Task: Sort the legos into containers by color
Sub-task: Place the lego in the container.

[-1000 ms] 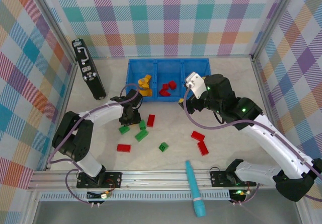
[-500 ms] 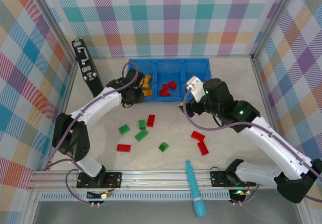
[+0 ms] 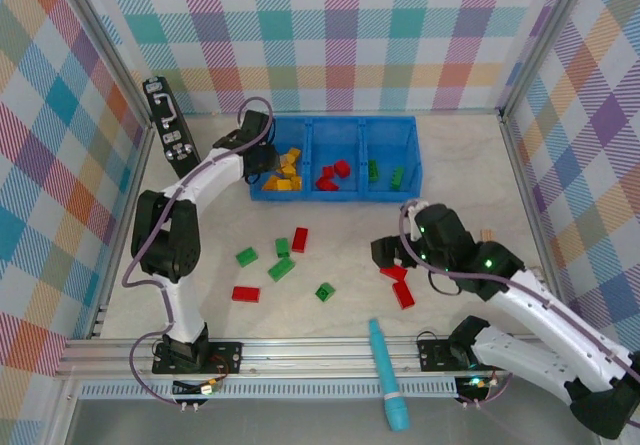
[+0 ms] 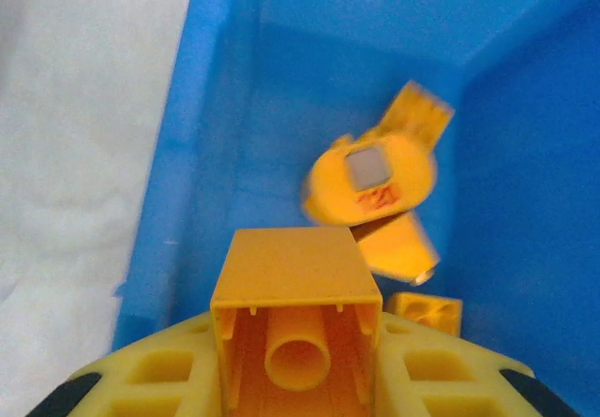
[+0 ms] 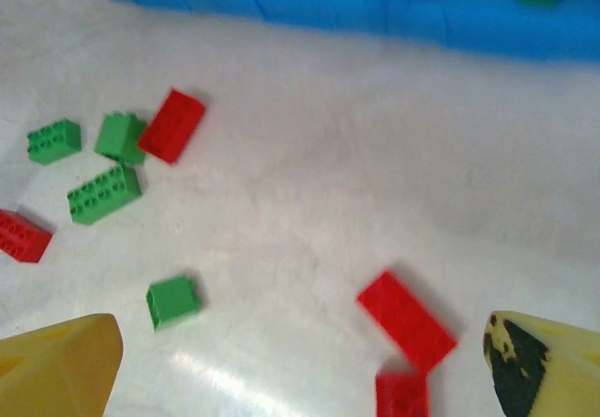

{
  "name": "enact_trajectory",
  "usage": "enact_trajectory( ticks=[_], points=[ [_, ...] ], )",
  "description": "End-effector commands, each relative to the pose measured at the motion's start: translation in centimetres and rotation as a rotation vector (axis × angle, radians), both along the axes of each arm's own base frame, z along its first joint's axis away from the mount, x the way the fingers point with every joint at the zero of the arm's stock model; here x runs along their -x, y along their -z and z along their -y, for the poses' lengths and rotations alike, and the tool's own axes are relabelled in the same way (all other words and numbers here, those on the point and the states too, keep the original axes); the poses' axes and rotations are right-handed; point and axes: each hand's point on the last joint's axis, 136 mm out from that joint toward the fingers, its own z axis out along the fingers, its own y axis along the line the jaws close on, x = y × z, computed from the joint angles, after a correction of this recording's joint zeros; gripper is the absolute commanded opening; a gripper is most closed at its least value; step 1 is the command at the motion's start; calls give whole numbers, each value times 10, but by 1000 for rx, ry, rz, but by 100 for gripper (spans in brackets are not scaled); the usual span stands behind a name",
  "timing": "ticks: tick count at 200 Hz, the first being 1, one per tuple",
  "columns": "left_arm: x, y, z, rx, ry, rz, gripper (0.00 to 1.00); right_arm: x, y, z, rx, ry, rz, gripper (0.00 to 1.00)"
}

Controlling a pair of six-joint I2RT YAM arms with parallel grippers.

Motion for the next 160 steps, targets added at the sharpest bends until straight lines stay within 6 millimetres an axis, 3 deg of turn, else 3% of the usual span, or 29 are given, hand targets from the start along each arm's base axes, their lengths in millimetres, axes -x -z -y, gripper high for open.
enact_trajectory(
  ticks=[1,45,72,92,122,160],
  points=[
    [-14,9,12,33,66,-5,32,19,21,10,-153,170,-150,99],
    [-19,12,22,47,122,-14,44,41,72,36,-45,316,-328,99],
    [-22,-10,23,40,146,40,55,45,96,32,2,317,-408,99],
    [-21,-30,20,18,157,77,57,46,108,28,20,301,-436,99],
    [-16,-79,19,15,184,155,59,50,124,29,64,298,-485,99],
    [7,-173,10,3,220,371,62,60,147,35,130,316,-553,99]
  ],
)
